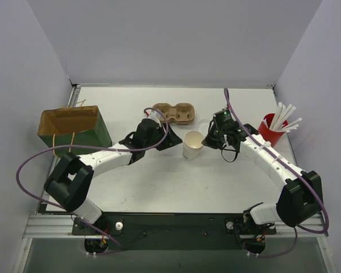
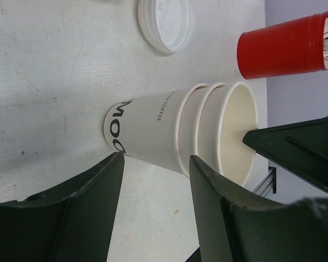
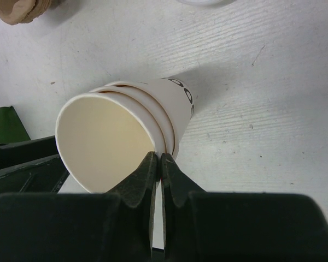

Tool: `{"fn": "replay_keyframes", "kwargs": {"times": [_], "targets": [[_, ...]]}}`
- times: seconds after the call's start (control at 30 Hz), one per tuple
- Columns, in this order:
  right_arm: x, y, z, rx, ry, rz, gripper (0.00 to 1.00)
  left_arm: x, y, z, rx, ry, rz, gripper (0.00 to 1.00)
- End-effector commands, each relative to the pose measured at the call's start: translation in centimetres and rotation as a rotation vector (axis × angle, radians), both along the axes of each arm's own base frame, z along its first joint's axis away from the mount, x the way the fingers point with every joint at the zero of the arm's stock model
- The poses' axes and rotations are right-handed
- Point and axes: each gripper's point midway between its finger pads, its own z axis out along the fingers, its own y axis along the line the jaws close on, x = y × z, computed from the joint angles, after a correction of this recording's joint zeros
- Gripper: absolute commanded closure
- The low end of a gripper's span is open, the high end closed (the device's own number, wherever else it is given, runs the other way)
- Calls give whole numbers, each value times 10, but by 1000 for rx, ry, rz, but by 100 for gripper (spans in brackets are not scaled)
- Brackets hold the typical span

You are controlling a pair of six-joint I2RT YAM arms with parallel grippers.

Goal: Pack the takeout coffee

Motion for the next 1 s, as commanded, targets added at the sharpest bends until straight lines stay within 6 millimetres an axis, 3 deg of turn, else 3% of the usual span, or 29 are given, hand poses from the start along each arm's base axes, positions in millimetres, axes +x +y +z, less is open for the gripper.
{"fn": "replay_keyframes", "kwargs": {"times": [0.0, 0.1, 0.33, 0.57, 0.73, 0.77, 0.8, 0.97], "targets": [[1, 4, -2, -11, -1, 10, 100, 7, 1, 39, -87, -86, 9, 39], [1, 4, -3, -13, 0, 13, 100, 9, -1, 42, -77, -89, -1, 39], [0, 5, -4, -15, 2, 13, 100, 11, -9, 22, -60, -42, -26, 40], [0, 9, -3, -10, 1, 24, 100, 13, -13, 17, -56, -37, -34, 41], [3, 18, 8, 17, -21, 40, 100, 12, -10, 1, 80, -8, -33, 50], [3, 20, 10, 26, -24, 42, 100, 3, -6, -10, 152, 23, -50, 51], [4, 22, 13, 38, -30, 47, 100, 9, -8, -2, 175, -4, -39, 51], [8, 30, 29, 92, -66, 48, 100, 3, -10, -7, 301, -10, -75, 54]]}}
